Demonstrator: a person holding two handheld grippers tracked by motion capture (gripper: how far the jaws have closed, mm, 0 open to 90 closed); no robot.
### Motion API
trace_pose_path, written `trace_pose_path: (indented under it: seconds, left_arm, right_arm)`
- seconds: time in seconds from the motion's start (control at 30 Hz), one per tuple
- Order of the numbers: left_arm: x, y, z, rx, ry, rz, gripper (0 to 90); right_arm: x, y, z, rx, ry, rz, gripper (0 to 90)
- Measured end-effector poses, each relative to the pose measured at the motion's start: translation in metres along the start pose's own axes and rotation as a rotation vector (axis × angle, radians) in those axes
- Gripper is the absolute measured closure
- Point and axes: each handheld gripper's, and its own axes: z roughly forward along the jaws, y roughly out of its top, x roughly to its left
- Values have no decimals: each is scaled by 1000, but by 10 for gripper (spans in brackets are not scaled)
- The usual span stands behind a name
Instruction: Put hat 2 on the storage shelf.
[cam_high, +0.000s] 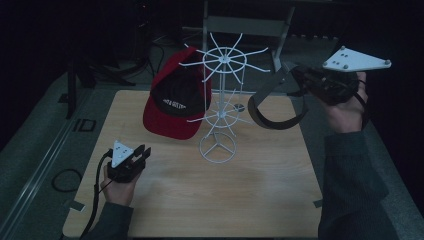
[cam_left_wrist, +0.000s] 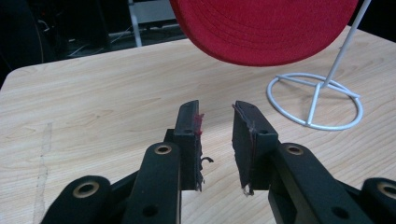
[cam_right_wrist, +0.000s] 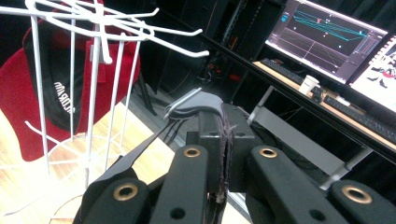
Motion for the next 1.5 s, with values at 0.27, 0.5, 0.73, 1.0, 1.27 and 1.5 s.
trace_pose_path:
  seconds: [0.27, 0.5, 0.73, 1.0, 1.27, 1.5]
  left_arm:
    - [0, 1, 0, 5, -8, 16, 815]
    - [-5, 4, 2, 13, -29, 39, 900]
    - [-8, 6, 3, 12, -40, 52, 900]
    - [-9, 7, 4, 11, -40, 57, 900]
    - [-10, 7, 4, 12, -39, 61, 900]
    - [-10, 7, 4, 13, -39, 62, 900]
  right_arm:
    - [0, 5, 2, -6, 3, -10, 882]
    - [0, 11, 4, -12, 8, -16, 882]
    - [-1, 14, 3, -16, 8, -16, 882]
    - [-1, 15, 1, -18, 10, -20, 882]
    - [-5, 14, -13, -39, -1, -24, 882]
    - [-6, 12, -20, -40, 0, -31, 882]
